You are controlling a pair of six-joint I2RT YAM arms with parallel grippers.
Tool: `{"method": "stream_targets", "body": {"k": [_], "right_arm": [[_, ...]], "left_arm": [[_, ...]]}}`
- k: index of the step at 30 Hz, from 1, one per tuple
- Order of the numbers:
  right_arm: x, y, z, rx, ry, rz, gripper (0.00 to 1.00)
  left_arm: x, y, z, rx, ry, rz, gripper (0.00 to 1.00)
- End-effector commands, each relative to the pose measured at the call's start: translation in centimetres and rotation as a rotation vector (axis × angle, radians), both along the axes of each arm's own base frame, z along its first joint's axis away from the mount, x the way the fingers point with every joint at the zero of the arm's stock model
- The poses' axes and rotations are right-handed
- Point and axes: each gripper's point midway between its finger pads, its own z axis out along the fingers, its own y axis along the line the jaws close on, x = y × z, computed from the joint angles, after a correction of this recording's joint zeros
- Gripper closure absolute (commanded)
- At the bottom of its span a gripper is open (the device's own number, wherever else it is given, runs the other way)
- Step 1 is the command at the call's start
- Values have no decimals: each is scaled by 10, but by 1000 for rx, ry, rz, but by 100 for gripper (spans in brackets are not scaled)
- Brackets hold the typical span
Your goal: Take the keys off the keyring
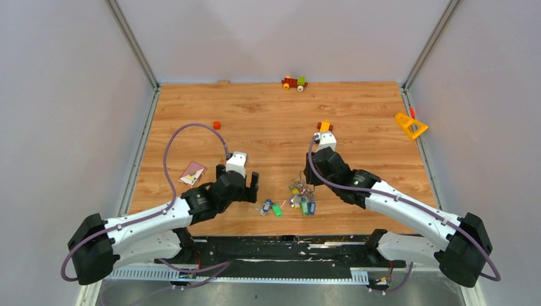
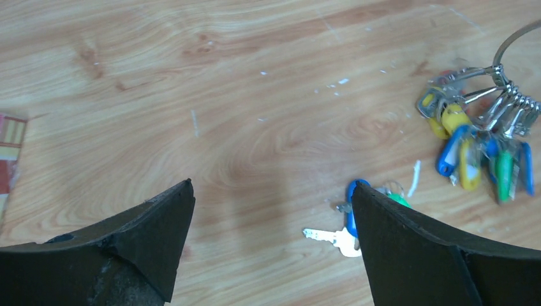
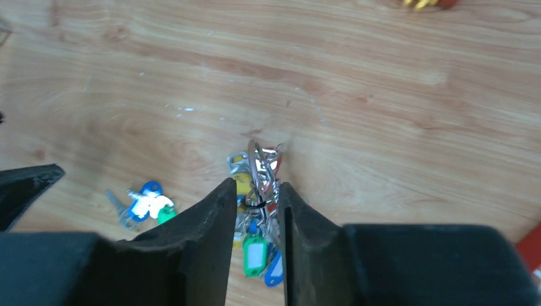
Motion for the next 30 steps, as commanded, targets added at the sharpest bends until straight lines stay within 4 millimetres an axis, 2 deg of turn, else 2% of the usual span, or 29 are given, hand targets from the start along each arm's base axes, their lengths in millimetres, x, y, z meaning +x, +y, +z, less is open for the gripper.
{"method": "stream_targets", "body": {"k": [1, 4, 5, 9, 14, 18, 21, 24, 27, 30], "right_arm": [[18, -20, 15, -13, -54, -101, 61], [20, -34, 26, -49, -88, -130, 41], [20, -38, 29, -57, -96, -134, 37], [21, -53, 42, -67, -95, -152, 30], [15, -62, 33, 21, -2, -114, 18], [10, -68, 40, 198, 0, -116, 13], [6, -81, 45, 292, -24, -166, 9], [1, -95, 40, 278, -32, -222, 7], [-2, -109, 37, 242, -40, -279, 7], [-5, -114, 34, 234, -42, -297, 7]], "left_arm": [[7, 10, -2, 33, 102, 78, 0], [7, 10, 7, 20, 87, 71, 0], [6, 10, 9, 13, 81, 65, 0], [2, 20, 21, -8, 54, 59, 0], [-3, 58, 24, 15, 58, 178, 0], [-3, 85, 22, -49, 89, 304, 0], [-3, 99, 12, -96, 136, 359, 0], [-3, 110, 9, -74, 140, 409, 0], [-2, 110, 11, -60, 152, 419, 0], [0, 113, 14, -48, 149, 437, 0]]}}
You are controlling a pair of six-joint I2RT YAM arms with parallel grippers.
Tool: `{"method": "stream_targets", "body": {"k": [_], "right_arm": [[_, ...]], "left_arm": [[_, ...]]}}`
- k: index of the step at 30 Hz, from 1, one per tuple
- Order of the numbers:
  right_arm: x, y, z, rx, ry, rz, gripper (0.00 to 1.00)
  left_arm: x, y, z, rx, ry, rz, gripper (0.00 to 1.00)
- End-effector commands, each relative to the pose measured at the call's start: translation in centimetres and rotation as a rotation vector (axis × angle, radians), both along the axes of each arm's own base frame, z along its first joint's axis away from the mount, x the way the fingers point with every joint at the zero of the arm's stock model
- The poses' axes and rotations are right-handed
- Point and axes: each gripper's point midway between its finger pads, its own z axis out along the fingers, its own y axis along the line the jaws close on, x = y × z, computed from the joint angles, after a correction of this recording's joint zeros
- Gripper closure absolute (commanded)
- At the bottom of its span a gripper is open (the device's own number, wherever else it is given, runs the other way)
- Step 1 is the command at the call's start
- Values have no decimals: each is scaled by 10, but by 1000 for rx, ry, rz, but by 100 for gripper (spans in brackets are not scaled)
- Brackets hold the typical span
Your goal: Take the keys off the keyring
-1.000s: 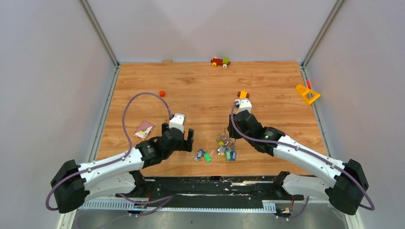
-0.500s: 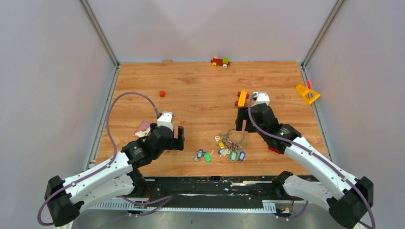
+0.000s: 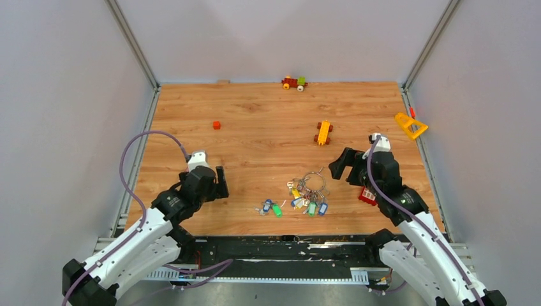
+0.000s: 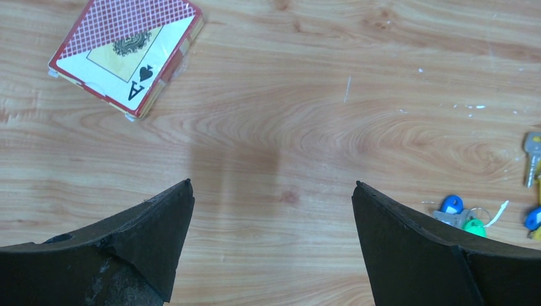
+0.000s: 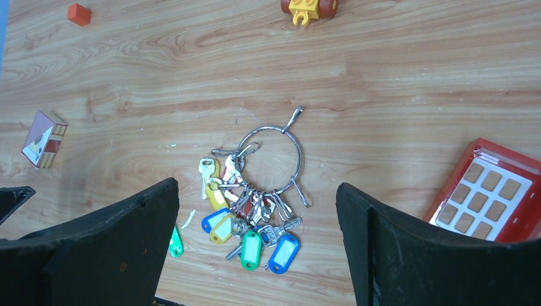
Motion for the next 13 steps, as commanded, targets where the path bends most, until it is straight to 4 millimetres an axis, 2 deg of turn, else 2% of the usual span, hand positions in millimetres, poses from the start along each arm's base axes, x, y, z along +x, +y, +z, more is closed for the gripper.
{"method": "stream_targets", "body": {"k": [1, 9, 13], "right_arm": [[-4, -9, -1, 11, 1, -52, 7], [-9, -18, 3, 6, -34, -86, 7], [-9, -22, 2, -23, -39, -86, 7]], "left_arm": [[4, 2, 12, -14, -12, 44, 0], [2, 1, 14, -41, -41, 27, 0], [3, 6, 16, -26, -53, 49, 0]]}}
